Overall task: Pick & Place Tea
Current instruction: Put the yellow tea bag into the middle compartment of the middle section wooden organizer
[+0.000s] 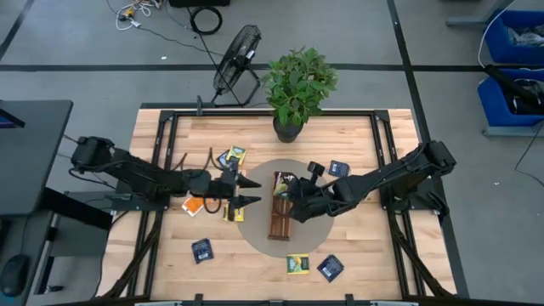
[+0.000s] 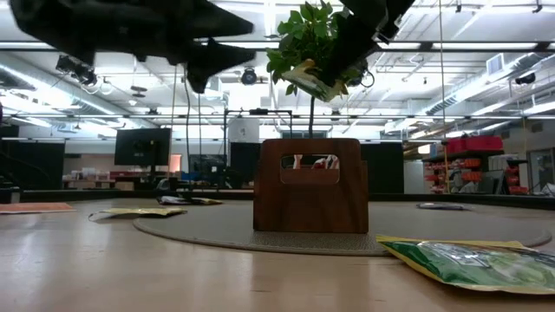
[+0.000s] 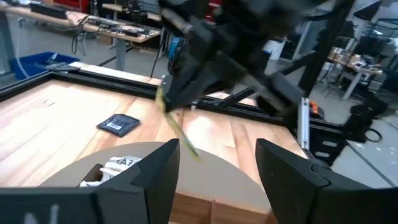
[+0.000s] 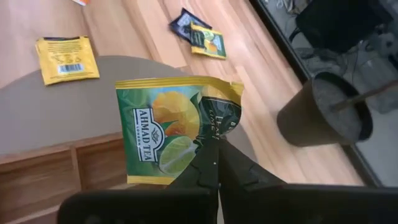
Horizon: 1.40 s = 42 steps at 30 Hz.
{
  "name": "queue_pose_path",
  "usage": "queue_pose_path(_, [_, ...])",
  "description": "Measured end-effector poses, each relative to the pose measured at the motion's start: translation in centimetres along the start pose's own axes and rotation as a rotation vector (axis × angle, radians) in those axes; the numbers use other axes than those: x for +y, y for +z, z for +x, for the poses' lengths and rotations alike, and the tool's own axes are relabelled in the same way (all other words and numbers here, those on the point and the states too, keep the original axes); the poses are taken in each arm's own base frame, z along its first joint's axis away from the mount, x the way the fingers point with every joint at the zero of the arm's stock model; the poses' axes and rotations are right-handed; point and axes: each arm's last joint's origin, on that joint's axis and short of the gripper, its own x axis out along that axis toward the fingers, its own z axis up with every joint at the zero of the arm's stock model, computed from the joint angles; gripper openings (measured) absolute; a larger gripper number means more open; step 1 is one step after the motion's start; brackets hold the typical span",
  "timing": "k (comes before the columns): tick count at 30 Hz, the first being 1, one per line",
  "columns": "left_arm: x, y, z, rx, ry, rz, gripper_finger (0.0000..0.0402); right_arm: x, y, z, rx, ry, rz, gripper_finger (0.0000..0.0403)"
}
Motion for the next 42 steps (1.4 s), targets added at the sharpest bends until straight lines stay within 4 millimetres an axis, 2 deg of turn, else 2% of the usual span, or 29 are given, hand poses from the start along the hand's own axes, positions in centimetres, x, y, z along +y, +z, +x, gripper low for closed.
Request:
queue_pose_path(7, [0.7, -0.1, 2.7, 0.044, 0.04, 0.001, 0.0217, 0.2, 0.8, 0.0, -0.064, 0.016, -0.039, 0.0])
queue_pose_path(13, [1.1, -0.1, 3.5, 0.071, 0.051, 0.002, 0.02, 0.2, 0.8, 0.1, -0.066, 0.018, -0.042, 0.0])
queue_pose_path(18, [1.2, -0.1, 3.5, 0.084, 0.025, 0.009, 0.0146, 0.3, 0.9, 0.0, -0.074, 0.021, -0.037, 0.0])
queue_pose_path(26, [1.6, -0.3, 3.5, 0.106, 0.041, 0.015, 0.0013, 0.4, 1.1, 0.0, -0.091, 0.04, -0.032, 0.0])
queue_pose_path(33, [1.9, -0.6, 3.5, 0.161, 0.0, 0.042, 0.0003, 0.6, 1.0, -0.2, -0.068, 0.121, -0.062, 0.0026])
queue_pose_path(42, [2.9, -0.9, 3.4, 0.239, -0.132, 0.062, 0.0002, -1.1, 1.6, -2.7, -0.08, 0.248, 0.006, 0.0096])
